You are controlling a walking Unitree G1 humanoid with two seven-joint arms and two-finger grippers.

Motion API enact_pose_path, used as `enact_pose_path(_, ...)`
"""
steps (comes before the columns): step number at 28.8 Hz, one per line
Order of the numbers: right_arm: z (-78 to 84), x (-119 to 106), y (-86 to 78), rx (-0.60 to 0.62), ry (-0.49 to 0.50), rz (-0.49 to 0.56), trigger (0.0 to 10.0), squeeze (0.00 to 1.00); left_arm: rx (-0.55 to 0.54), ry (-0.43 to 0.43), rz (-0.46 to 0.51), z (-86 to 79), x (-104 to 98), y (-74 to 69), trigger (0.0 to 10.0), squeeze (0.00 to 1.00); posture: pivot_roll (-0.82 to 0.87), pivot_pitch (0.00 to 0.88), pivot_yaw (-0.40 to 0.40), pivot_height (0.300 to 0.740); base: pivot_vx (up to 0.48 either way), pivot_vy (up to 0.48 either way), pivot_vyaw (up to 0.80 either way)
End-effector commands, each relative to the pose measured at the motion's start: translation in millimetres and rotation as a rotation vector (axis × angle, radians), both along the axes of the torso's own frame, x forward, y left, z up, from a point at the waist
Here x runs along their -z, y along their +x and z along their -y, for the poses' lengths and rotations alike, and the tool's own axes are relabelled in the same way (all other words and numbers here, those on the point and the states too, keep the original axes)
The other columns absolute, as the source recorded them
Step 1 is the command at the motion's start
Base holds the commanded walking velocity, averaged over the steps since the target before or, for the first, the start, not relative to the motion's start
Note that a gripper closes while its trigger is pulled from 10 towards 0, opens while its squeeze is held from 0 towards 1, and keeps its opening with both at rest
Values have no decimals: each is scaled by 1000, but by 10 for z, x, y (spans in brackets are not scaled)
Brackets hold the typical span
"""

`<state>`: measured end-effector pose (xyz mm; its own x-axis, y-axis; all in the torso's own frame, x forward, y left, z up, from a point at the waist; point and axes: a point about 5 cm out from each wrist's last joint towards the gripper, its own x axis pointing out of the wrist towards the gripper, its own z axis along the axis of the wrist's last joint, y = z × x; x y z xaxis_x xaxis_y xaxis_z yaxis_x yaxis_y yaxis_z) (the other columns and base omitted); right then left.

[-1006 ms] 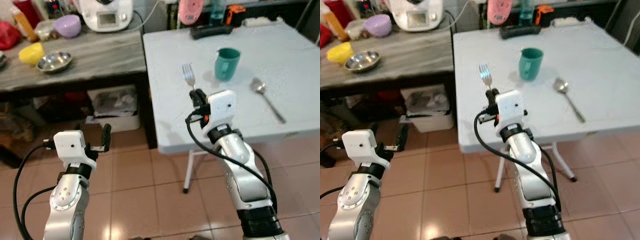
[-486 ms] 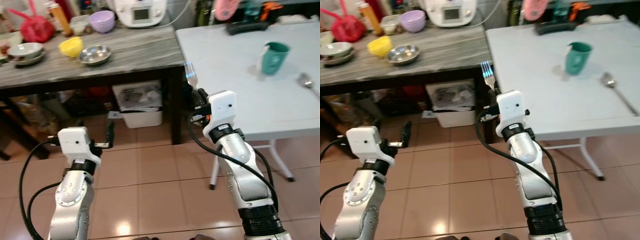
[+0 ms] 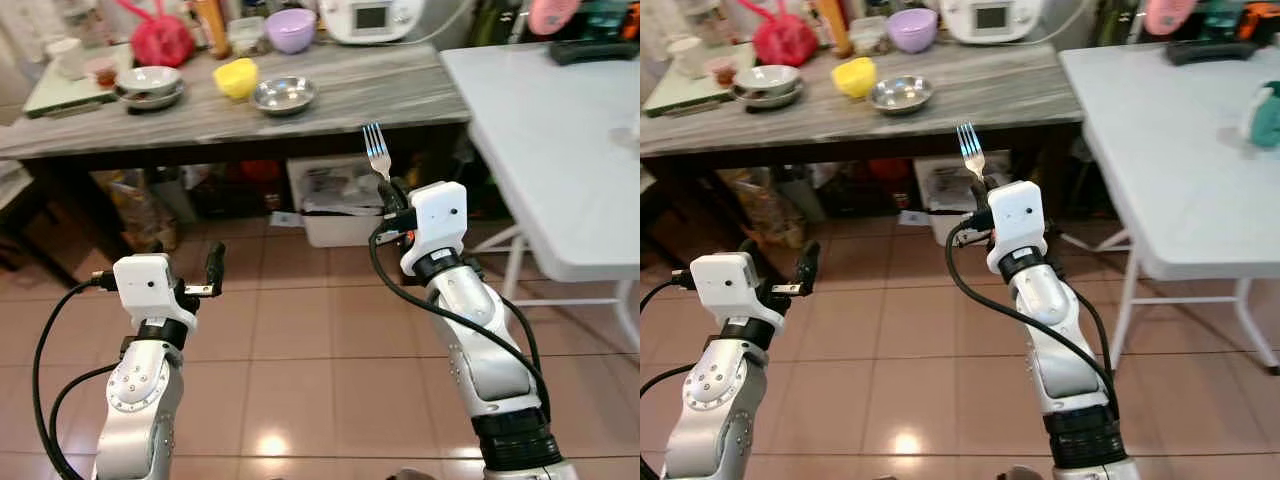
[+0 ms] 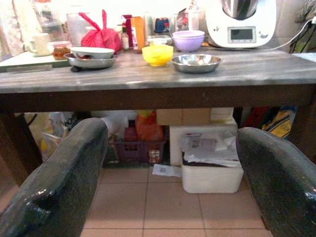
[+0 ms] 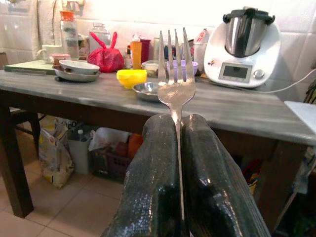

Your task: Setting the table

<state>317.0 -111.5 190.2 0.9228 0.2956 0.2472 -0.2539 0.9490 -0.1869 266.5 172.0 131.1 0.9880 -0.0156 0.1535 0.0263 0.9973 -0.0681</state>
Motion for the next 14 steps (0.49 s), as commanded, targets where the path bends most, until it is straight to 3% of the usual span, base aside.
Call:
enact_pose_path(1,37,-1,-8,12,7,4,10000,0,4,26,25,27,-46,5,10000,0,-94,112,93,740,0,0,0)
enact_pose_path(9,34,2,-11,17,5,6,10000,0,35,19,26,23,-51,-11,10000,0,-93,114,99,740,0,0,0)
enact_pose_path(14,47,7,-15,25,0,7,10000,0,53,18,13,68,-17,-40,10000,0,-95,118,102,740,376,0,0)
